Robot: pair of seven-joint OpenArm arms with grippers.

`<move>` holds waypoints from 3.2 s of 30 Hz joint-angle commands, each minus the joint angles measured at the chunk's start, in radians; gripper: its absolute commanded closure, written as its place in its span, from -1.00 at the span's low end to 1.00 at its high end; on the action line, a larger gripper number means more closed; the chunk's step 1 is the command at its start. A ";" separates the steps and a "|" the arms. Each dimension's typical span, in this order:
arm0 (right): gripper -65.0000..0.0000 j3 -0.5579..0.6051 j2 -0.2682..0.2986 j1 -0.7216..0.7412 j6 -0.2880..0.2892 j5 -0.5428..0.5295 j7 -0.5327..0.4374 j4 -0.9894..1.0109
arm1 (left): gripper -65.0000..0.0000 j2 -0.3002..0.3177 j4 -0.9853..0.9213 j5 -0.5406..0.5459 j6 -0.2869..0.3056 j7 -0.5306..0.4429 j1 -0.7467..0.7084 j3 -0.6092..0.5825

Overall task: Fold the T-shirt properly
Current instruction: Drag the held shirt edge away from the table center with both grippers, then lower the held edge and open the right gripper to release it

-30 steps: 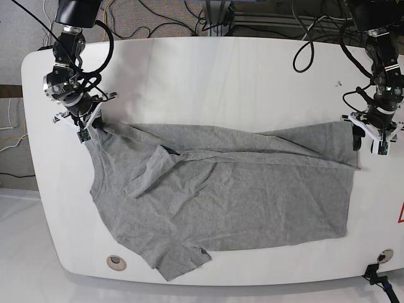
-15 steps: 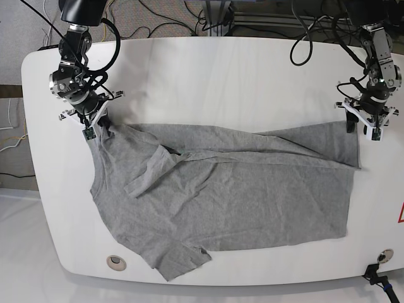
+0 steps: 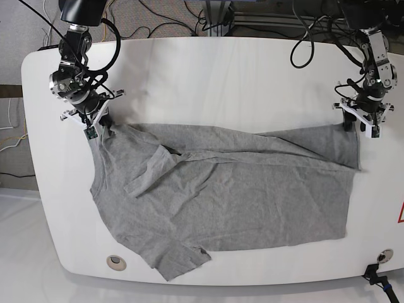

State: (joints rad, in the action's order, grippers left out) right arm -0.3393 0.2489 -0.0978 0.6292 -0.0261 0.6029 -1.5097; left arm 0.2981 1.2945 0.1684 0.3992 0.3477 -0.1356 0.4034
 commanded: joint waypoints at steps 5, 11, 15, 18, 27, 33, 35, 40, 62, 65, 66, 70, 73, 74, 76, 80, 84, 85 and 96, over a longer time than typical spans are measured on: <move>1.00 -0.005 0.014 0.013 0.002 -0.007 -0.019 -0.016 | 0.23 -0.012 0.006 -0.013 0.057 0.026 0.003 -0.001; 1.00 -0.005 0.014 0.011 0.002 -0.007 -0.019 -0.016 | 1.00 -0.012 0.004 -0.016 0.057 0.026 0.024 0.001; 1.00 -0.005 0.013 0.011 0.002 -0.007 -0.019 -0.016 | 1.00 -0.007 0.004 -0.017 0.057 0.026 0.024 0.001; 1.00 -0.005 0.013 0.011 0.002 -0.007 -0.019 -0.016 | 1.00 -0.007 0.004 -0.017 0.057 0.026 0.023 0.001; 1.00 -0.007 0.016 -0.043 0.002 -0.007 -0.022 -0.018 | 1.00 0.060 0.006 -0.017 0.059 0.026 -0.014 0.002; 1.00 -0.008 0.020 -0.058 0.002 -0.007 -0.022 -0.021 | 1.00 0.094 0.012 -0.017 0.059 0.026 -0.042 0.002; 1.00 -0.008 0.020 -0.061 0.002 -0.007 -0.022 -0.024 | 1.00 0.103 0.012 -0.017 0.059 0.026 -0.048 0.002; 1.00 -0.008 0.017 -0.112 0.002 -0.007 -0.022 -0.076 | 1.00 0.105 0.021 -0.017 0.060 0.026 -0.083 0.001; 1.00 -0.010 0.014 -0.432 0.002 -0.007 -0.019 -0.288 | 1.00 0.135 0.096 -0.017 0.186 0.026 -0.353 0.009; 1.00 -0.011 0.014 -0.466 0.002 -0.007 -0.019 -0.288 | 1.00 0.141 0.098 -0.017 0.188 0.026 -0.381 0.010; 1.00 -0.019 0.014 -0.480 0.002 -0.007 -0.019 -0.289 | 1.00 0.143 0.098 -0.017 0.188 0.026 -0.393 0.018; 1.00 -0.045 0.014 -0.527 0.002 -0.007 -0.021 -0.295 | 1.00 0.143 0.104 -0.017 0.238 0.026 -0.433 0.081; 1.00 -0.047 0.014 -0.558 0.002 -0.007 -0.021 -0.303 | 1.00 0.143 0.104 -0.017 0.275 0.026 -0.459 0.118; 1.00 -0.047 0.014 -0.572 0.002 -0.007 -0.021 -0.309 | 1.00 0.143 0.104 -0.017 0.275 0.026 -0.471 0.124; 1.00 -0.045 0.014 -0.595 0.002 -0.007 -0.021 -0.326 | 1.00 0.143 0.104 -0.017 0.275 0.026 -0.487 0.127; 1.00 -0.043 -0.016 -0.646 0.002 -0.005 -0.019 -0.361 | 1.00 0.137 0.104 -0.017 0.275 0.026 -0.522 0.125; 1.00 -0.040 -0.027 -0.676 0.002 -0.005 -0.019 -0.368 | 1.00 0.106 0.104 -0.017 0.277 0.026 -0.539 0.124; 1.00 -0.040 -0.029 -0.679 0.002 -0.005 -0.019 -0.368 | 1.00 0.106 0.104 -0.017 0.277 0.026 -0.540 0.119; 1.00 -0.043 -0.050 -0.652 0.002 -0.004 -0.019 -0.368 | 1.00 0.068 0.126 -0.017 0.271 0.026 -0.537 0.045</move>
State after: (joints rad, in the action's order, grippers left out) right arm -0.3729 0.1883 -0.7528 0.6296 -0.0257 0.6029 -1.8576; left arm 0.3801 1.4342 0.2684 0.6388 0.1661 -0.6449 0.4786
